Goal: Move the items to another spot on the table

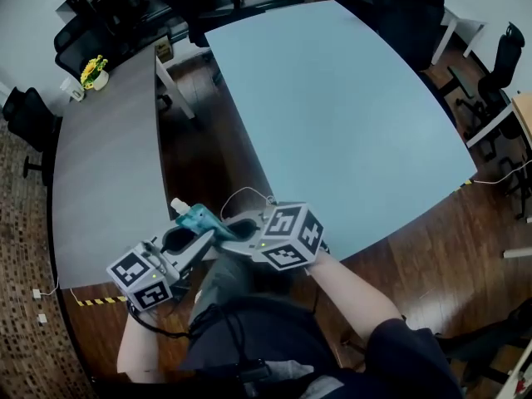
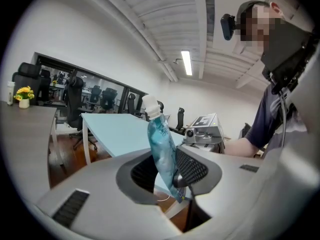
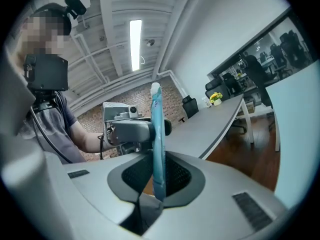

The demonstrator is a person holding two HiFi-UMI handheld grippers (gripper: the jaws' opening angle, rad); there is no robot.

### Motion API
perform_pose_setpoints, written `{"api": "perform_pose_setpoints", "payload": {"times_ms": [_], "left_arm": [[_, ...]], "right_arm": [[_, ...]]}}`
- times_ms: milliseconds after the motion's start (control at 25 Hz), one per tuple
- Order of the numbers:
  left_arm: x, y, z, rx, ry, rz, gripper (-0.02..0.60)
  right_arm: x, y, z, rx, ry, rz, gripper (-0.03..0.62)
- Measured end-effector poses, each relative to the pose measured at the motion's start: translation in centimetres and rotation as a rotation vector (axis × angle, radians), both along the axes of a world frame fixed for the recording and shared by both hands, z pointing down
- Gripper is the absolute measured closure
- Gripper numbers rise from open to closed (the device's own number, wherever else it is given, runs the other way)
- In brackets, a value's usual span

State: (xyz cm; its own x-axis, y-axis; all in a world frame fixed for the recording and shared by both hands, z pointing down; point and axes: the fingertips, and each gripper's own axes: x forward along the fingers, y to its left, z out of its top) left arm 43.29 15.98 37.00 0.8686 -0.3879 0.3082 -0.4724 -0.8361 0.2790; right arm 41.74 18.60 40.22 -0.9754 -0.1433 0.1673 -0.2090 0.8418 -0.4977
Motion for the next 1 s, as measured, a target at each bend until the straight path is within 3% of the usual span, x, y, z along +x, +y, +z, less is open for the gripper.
{"api": "perform_pose_setpoints", "payload": {"times_ms": [160,440,600,840,1000], "left_arm": [[0.5,-2.1,-1.9,-0.011,0.118,0.059,0.481],[2.7,-7.5,-3.3,0.061,0.155,0.179,0.489],[1.7,-11.3,-2.4,0.046,0.163,0.2,0.489],[-1.8,-17.9,-2.3,-0.015,0.249,0.211,0.489],[-3.4,-21.7,-2.2,-0.011,0.285,0.204,0.452]], "right_arm": [[0.6,-2.2,-1.8,0.023,-0.022,0.005,0.542],[2.3,-8.0,-3.0,0.035,-0.021,0.031,0.54],[1.3,-11.7,-2.1,0.003,-0.009,0.026,0.54],[-2.1,-17.8,-2.2,-0.036,-0.009,-0.013,0.545],[-4.0,-21.4,-2.4,-0.074,-0.003,-0.027,0.551]]}}
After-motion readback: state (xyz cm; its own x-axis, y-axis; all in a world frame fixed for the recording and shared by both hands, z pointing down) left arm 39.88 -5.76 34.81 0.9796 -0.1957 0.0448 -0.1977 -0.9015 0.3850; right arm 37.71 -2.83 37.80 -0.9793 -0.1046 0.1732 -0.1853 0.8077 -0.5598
